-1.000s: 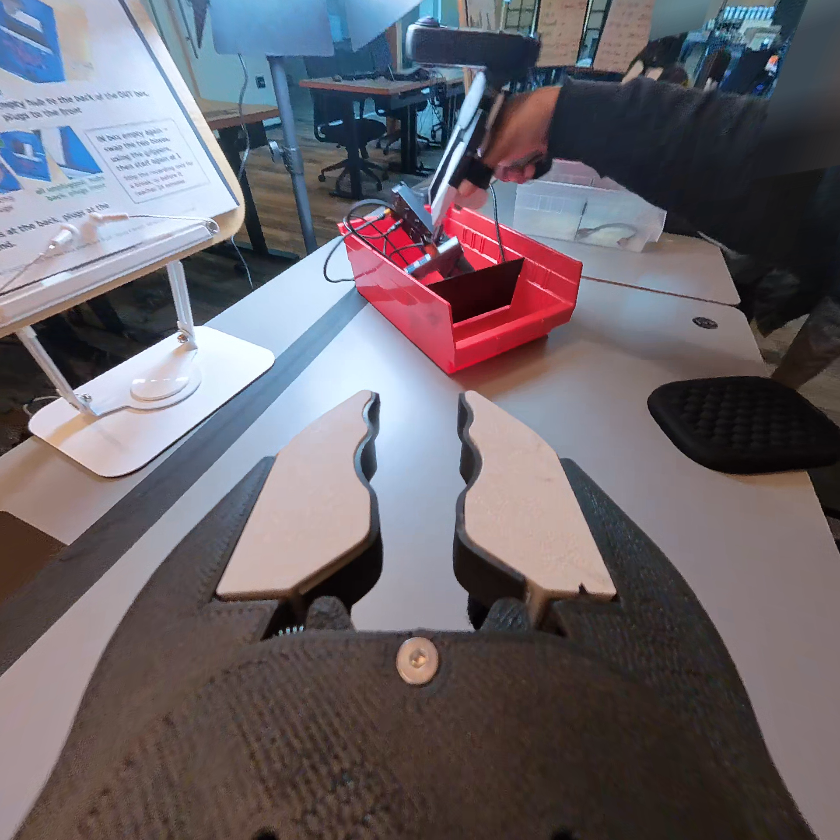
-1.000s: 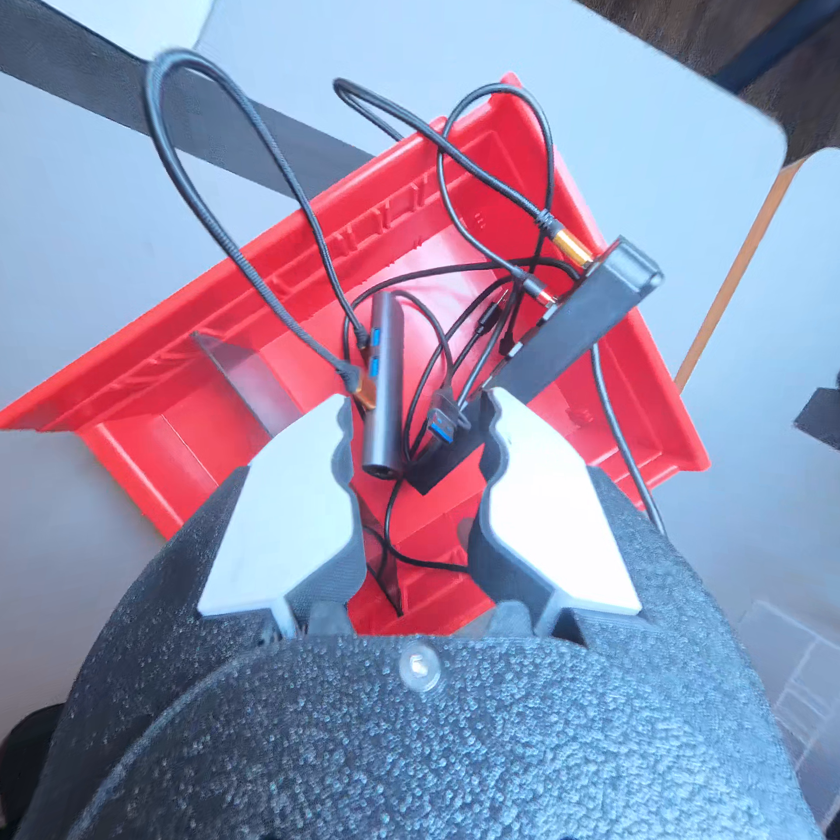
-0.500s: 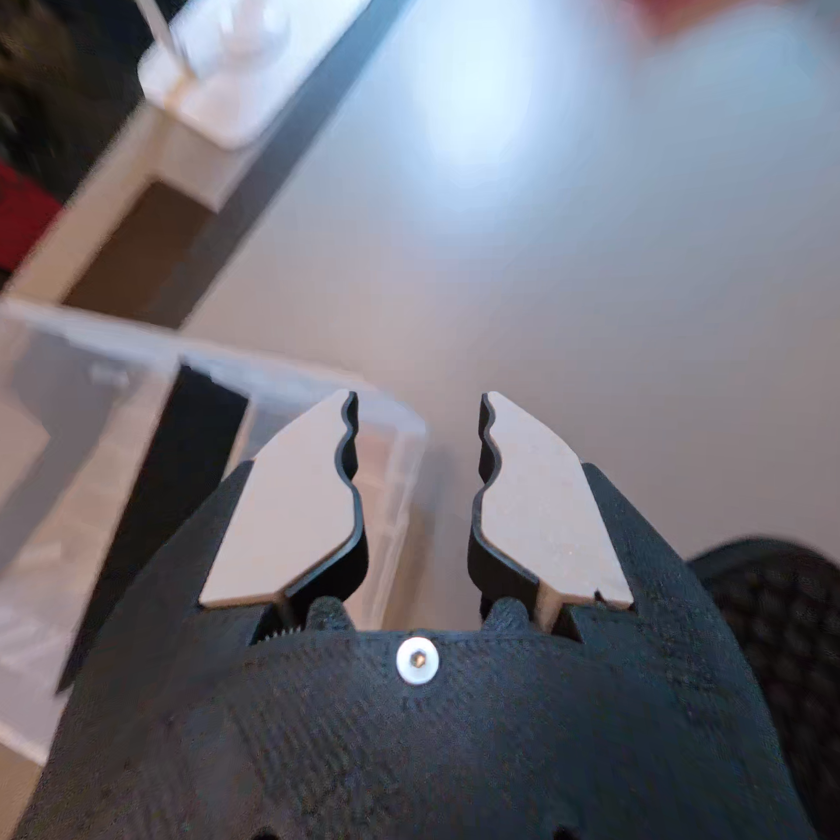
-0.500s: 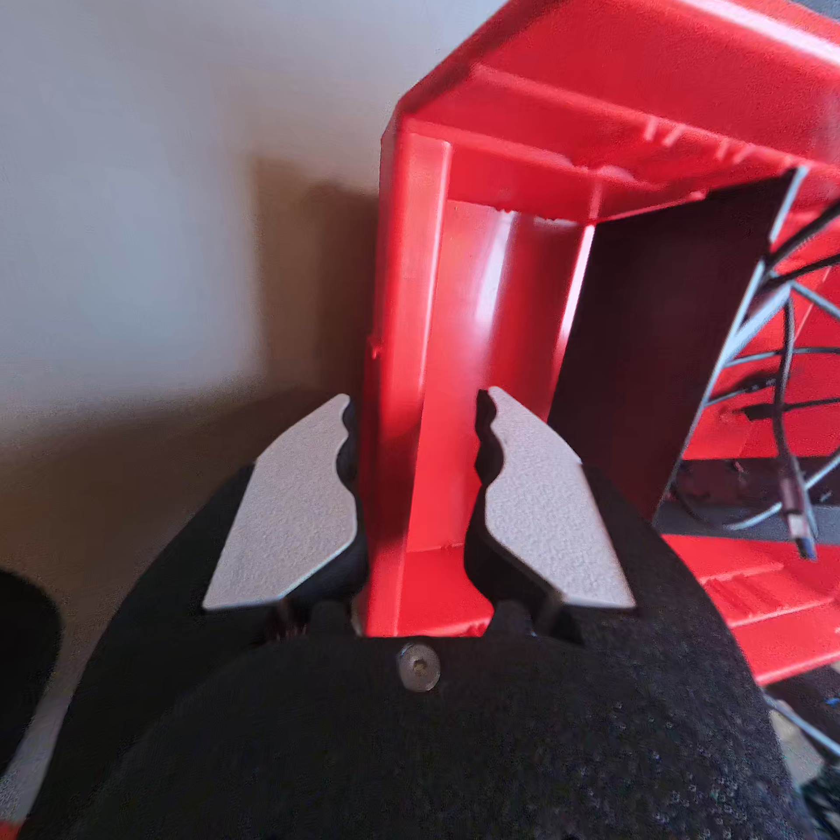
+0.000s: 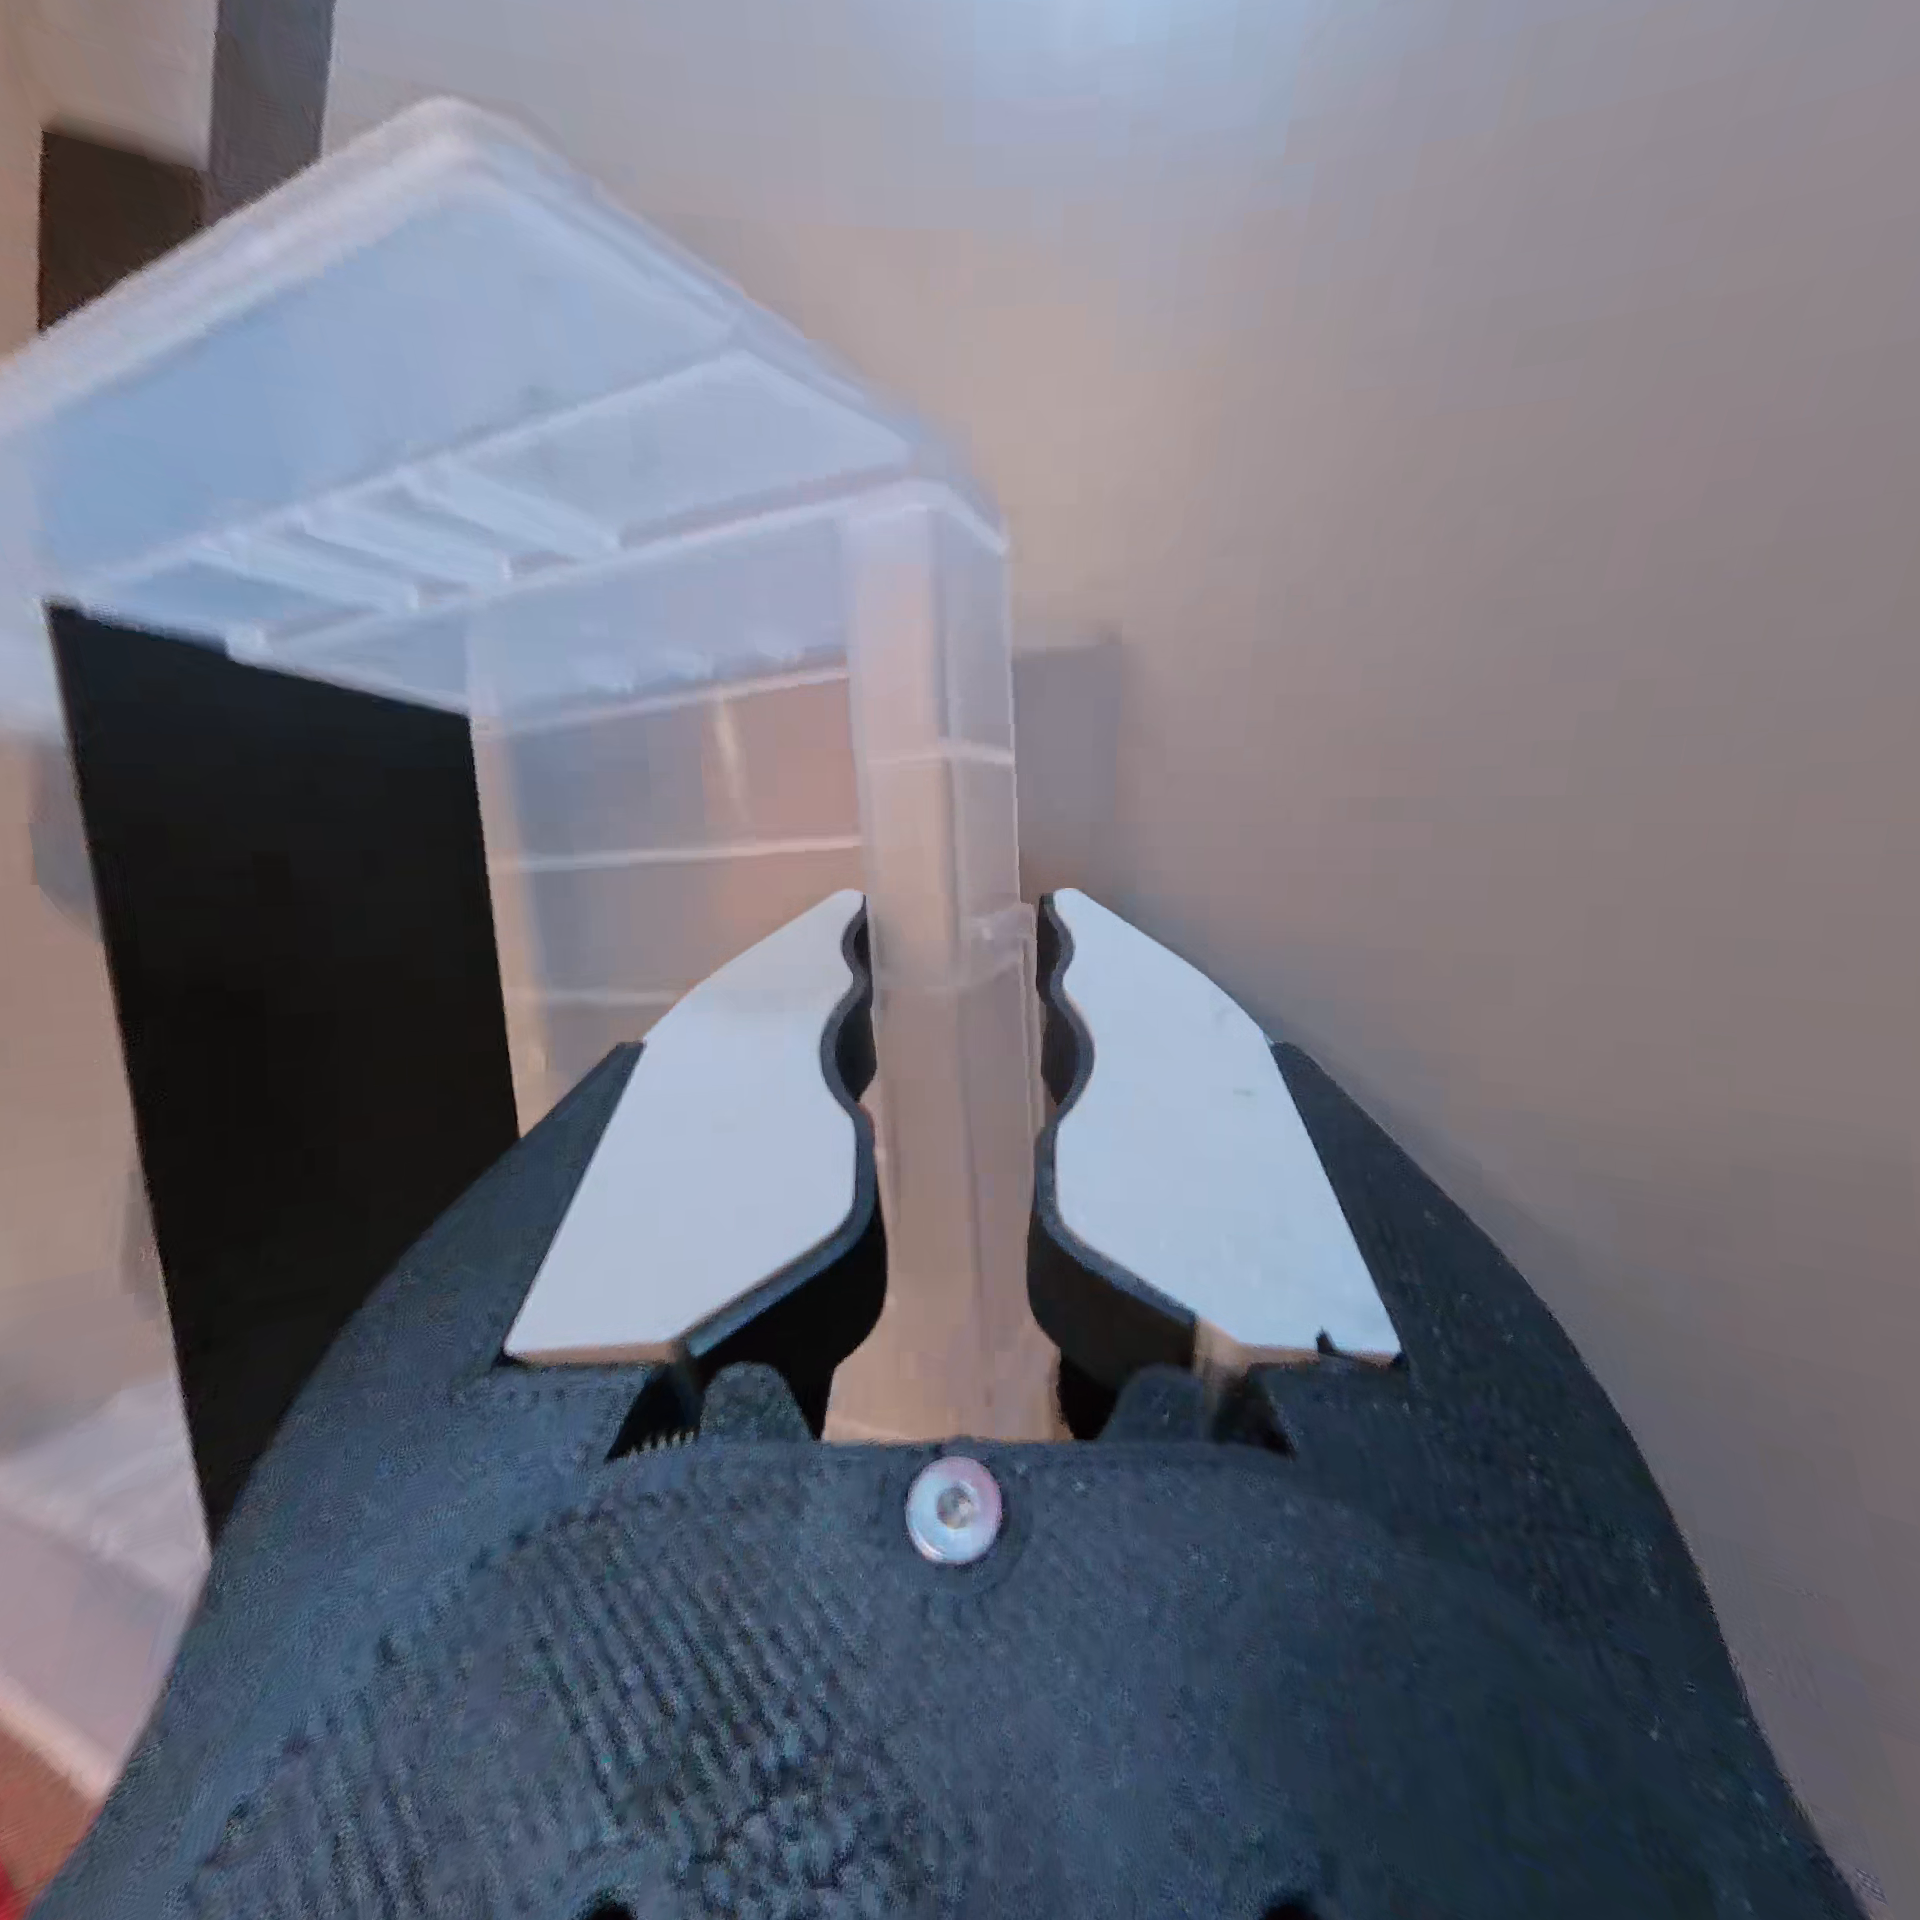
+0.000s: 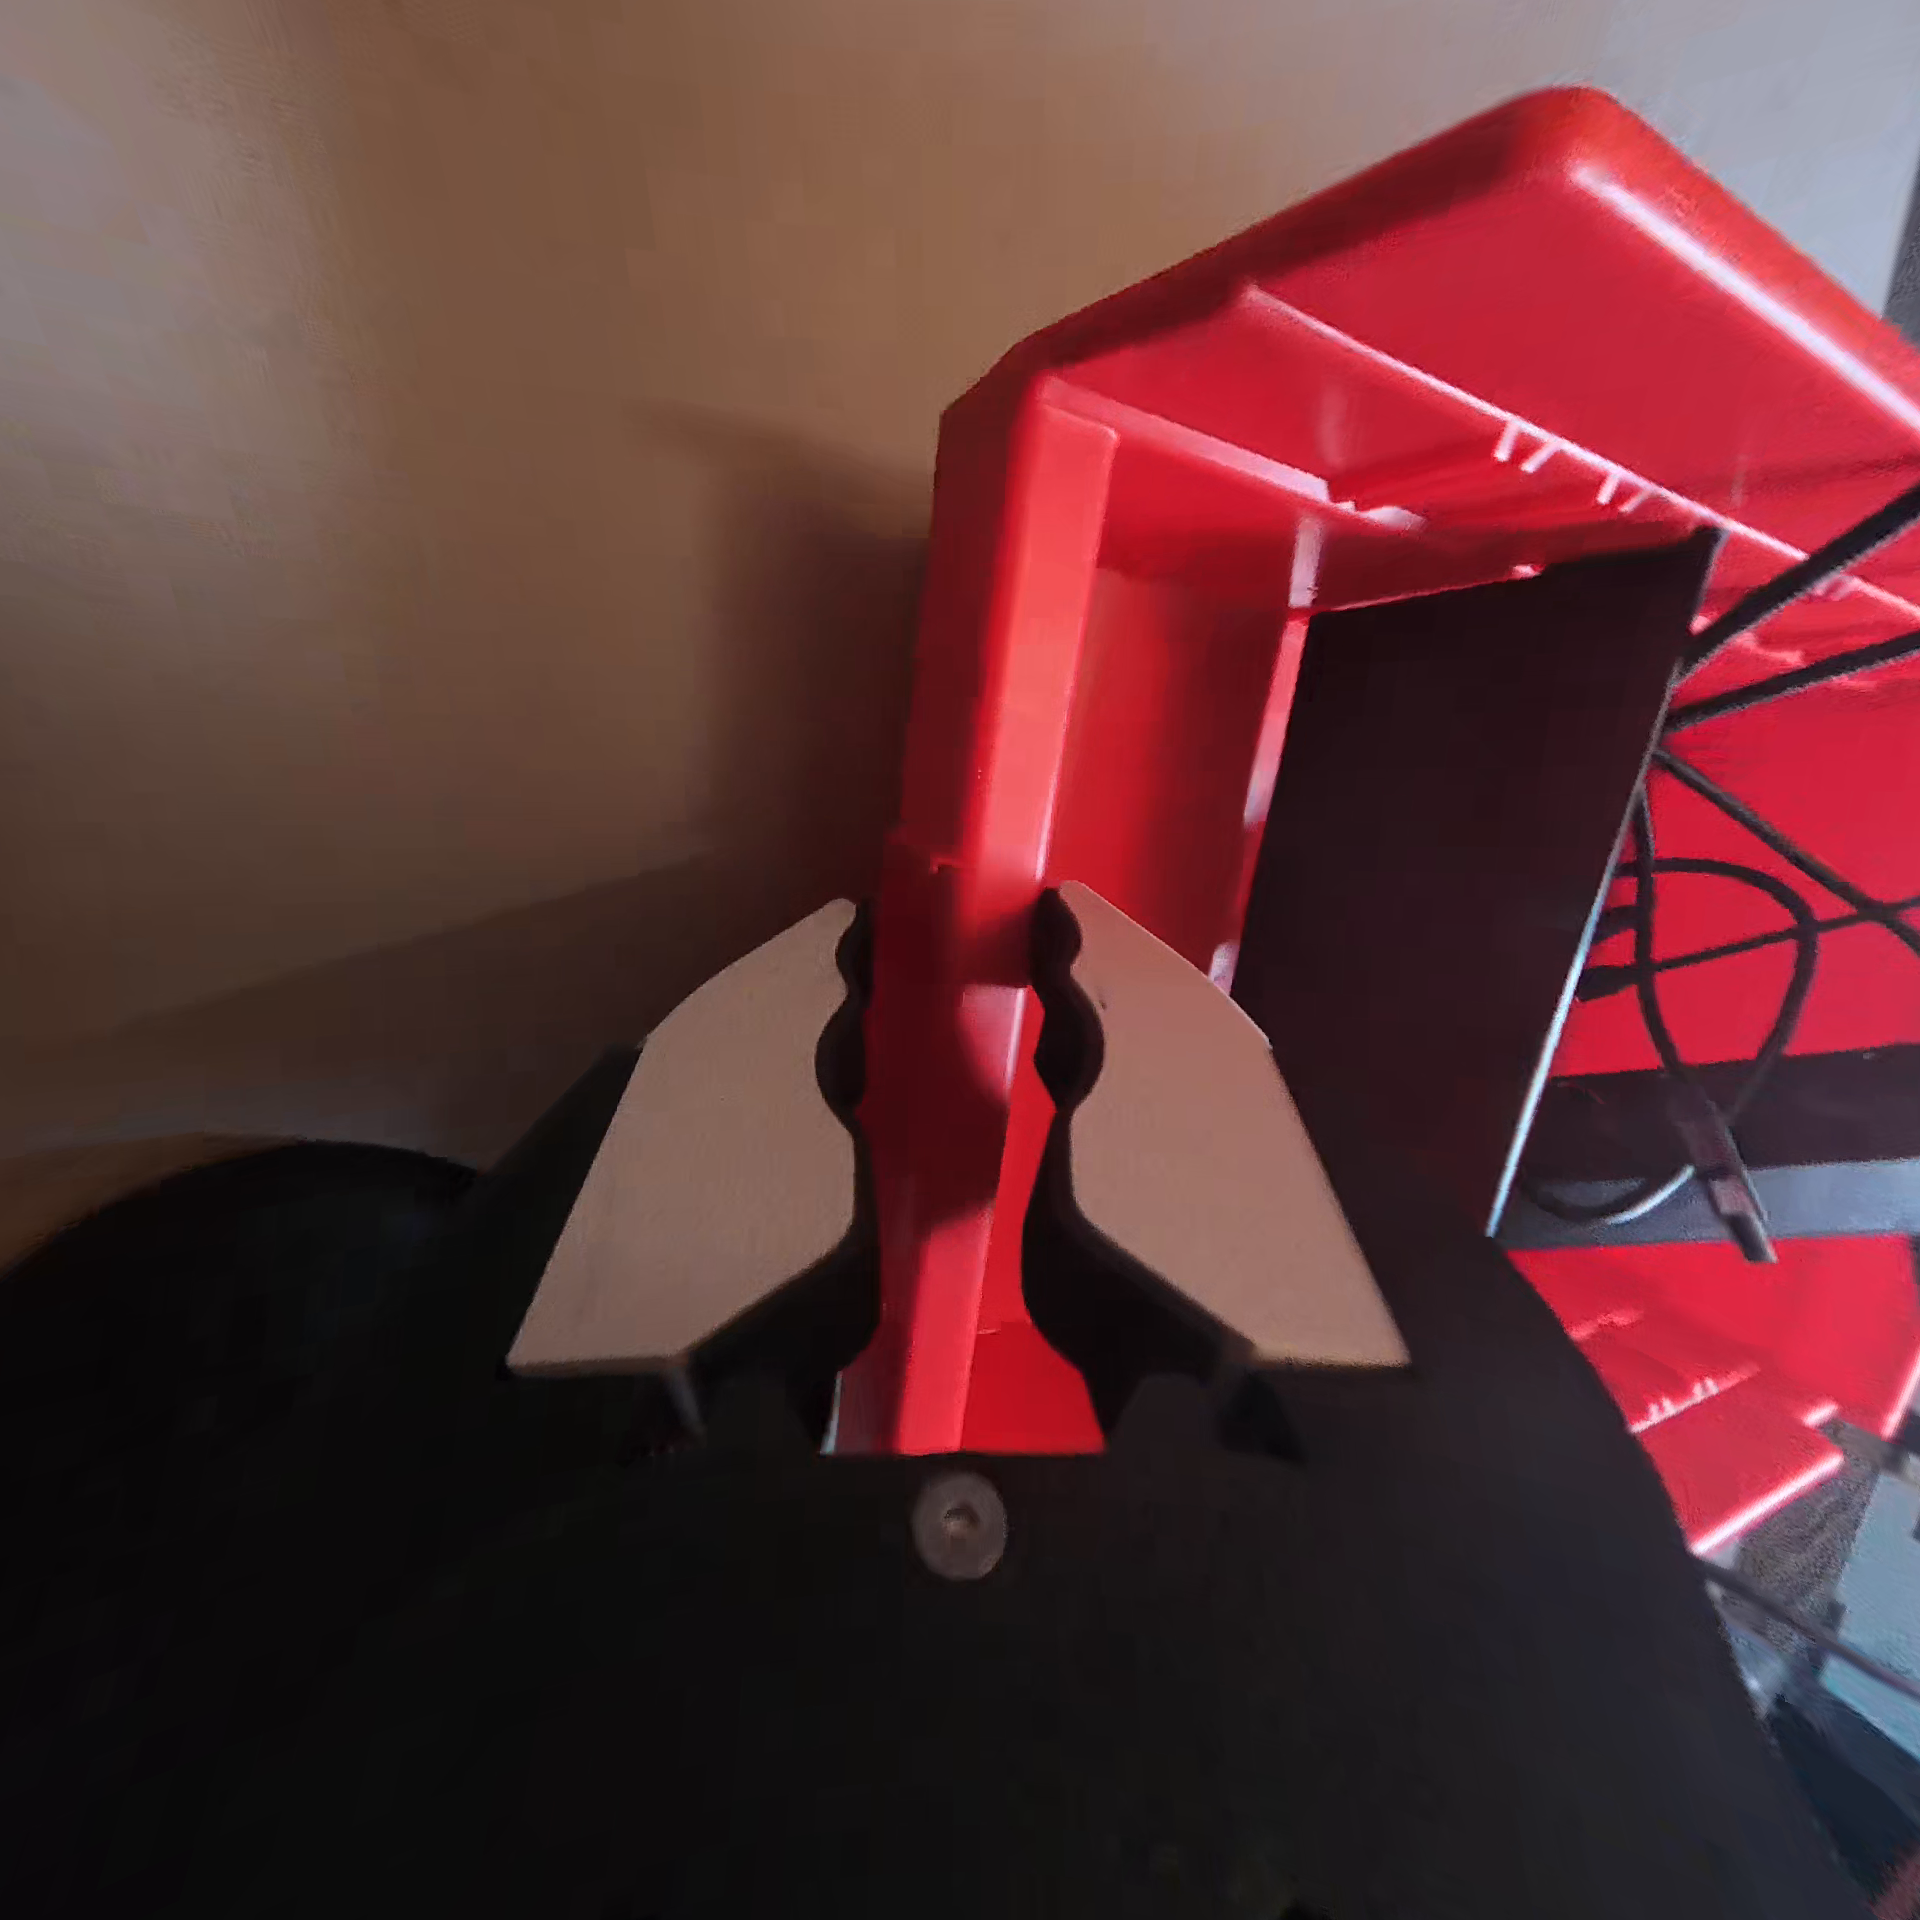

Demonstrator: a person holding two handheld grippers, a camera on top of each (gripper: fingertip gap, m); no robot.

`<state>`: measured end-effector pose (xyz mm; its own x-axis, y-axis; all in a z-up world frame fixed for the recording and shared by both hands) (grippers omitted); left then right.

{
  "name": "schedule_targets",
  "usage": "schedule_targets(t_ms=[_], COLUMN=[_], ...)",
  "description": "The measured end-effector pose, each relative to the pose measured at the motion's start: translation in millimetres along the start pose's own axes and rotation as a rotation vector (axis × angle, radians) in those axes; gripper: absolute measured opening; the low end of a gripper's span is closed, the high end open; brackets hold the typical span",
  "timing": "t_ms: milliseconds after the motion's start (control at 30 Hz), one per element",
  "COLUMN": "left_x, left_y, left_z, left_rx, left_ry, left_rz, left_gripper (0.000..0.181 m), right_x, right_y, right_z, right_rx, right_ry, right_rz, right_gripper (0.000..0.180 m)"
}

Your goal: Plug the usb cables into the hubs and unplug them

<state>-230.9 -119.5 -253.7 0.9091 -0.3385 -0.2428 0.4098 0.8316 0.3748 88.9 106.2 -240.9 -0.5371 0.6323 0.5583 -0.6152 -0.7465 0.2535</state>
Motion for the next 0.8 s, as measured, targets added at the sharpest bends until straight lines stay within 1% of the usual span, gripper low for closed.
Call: schedule_targets(t_ms=[33, 100, 200, 267, 333, 400, 433, 500, 533, 600, 667, 700, 800], left_x=[6, 15, 35, 45, 51, 57, 60, 72, 81, 109, 137, 150, 174], left_y=[14, 40, 84, 113, 136, 152, 157, 165, 168, 173, 179, 184, 204], left_z=[-4, -13, -24, -32, -37, -29, -18, 8, 20, 35, 40, 40, 27], left_rx=[0.029, 0.032, 0.101, 0.140, 0.172, 0.247, 0.307, 0.461, 0.545, 0.677, 0.766, 0.808, 0.877], left_ry=[-0.015, 0.004, -0.045, -0.058, -0.047, -0.034, -0.023, -0.059, -0.098, -0.227, -0.292, -0.308, -0.263], left_rz=[-0.016, -0.081, -0.190, -0.280, -0.335, -0.332, -0.309, -0.209, -0.124, 0.050, 0.206, 0.274, 0.468], left_gripper=[0.029, 0.030, 0.030, 0.031, 0.031, 0.031, 0.033, 0.036, 0.033, 0.038, 0.041, 0.046, 0.054], right_x=[-10, -26, -34, -28, -16, -4, -2, -2, -5, -11, -15, -15, -10], right_y=[6, 17, 37, 42, 31, 6, -10, -44, -60, -83, -92, -91, -82], right_z=[5, 17, 48, 75, 99, 117, 122, 123, 120, 108, 91, 83, 67], right_rx=[0.030, 0.090, 0.257, 0.380, 0.457, 0.482, 0.480, 0.438, 0.413, 0.369, 0.347, 0.346, 0.388], right_ry=[-0.018, -0.073, -0.121, -0.148, -0.199, -0.297, -0.342, -0.398, -0.417, -0.425, -0.391, -0.363, -0.288], right_rz=[-0.002, -0.039, -0.206, -0.353, -0.509, -0.654, -0.724, -0.862, -0.925, -1.037, -1.118, -1.145, -1.210], right_gripper=[0.030, 0.030, 0.031, 0.034, 0.033, 0.033, 0.033, 0.039, 0.043, 0.050, 0.058, 0.061, 0.063])
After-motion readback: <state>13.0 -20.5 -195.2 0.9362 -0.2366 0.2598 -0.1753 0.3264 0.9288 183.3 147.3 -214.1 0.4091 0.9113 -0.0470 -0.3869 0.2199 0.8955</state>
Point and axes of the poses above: each gripper's, where its closed fingertips meet, z back along the fingers, y out of its top, x = y × z across the jaws, the point moved 4 cm from there along z, back along the fingers, and after that the axes turned 10 degrees about -y, right-handed, at the moved point
